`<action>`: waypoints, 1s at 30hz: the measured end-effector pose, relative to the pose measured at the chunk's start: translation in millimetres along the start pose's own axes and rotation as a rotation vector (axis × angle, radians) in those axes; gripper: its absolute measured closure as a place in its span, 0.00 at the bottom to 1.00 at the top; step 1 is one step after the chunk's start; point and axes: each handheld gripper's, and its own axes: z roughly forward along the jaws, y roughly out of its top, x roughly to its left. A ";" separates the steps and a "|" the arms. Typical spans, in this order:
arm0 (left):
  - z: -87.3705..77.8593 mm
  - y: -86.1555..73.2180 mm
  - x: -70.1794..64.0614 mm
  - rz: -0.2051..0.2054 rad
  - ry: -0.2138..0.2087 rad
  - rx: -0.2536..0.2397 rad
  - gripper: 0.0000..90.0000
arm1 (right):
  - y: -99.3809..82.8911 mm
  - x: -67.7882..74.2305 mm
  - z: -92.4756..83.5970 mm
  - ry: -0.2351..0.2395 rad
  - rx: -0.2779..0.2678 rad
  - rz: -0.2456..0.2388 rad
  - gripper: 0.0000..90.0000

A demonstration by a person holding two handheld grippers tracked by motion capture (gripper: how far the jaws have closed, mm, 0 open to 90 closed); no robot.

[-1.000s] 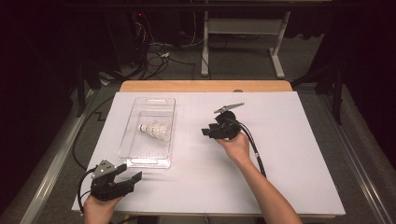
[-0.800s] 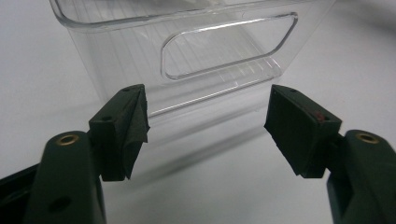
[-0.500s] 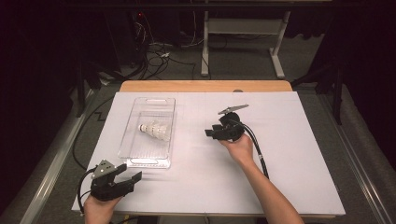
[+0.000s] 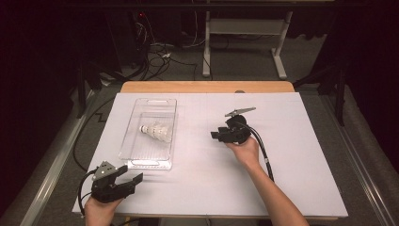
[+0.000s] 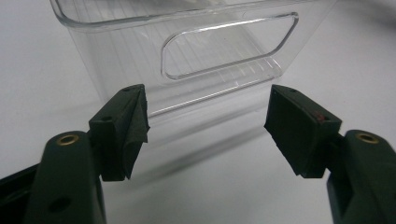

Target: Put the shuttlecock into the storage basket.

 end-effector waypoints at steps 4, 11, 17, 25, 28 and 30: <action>0.0 0.0 0.0 0.000 0.000 0.000 0.34 | -2.6 -1.4 -1.0 -0.002 0.002 0.001 0.62; 0.0 0.0 0.0 -0.001 0.000 0.000 0.34 | -4.1 -2.9 -4.8 -0.006 0.000 0.005 0.62; 0.0 0.1 -0.1 0.000 0.001 0.001 0.34 | -8.0 -4.2 -5.3 -0.006 0.004 0.004 0.62; 0.0 0.1 -0.5 0.001 0.002 0.001 0.34 | -13.3 -7.5 -8.3 -0.009 0.000 0.009 0.62; -0.1 0.1 -0.2 0.001 0.003 0.001 0.34 | -15.6 -8.9 -10.0 -0.009 -0.001 0.014 0.62; 0.1 0.1 -0.2 0.000 0.001 0.001 0.34 | -16.8 -9.8 -11.2 -0.009 -0.003 0.019 0.62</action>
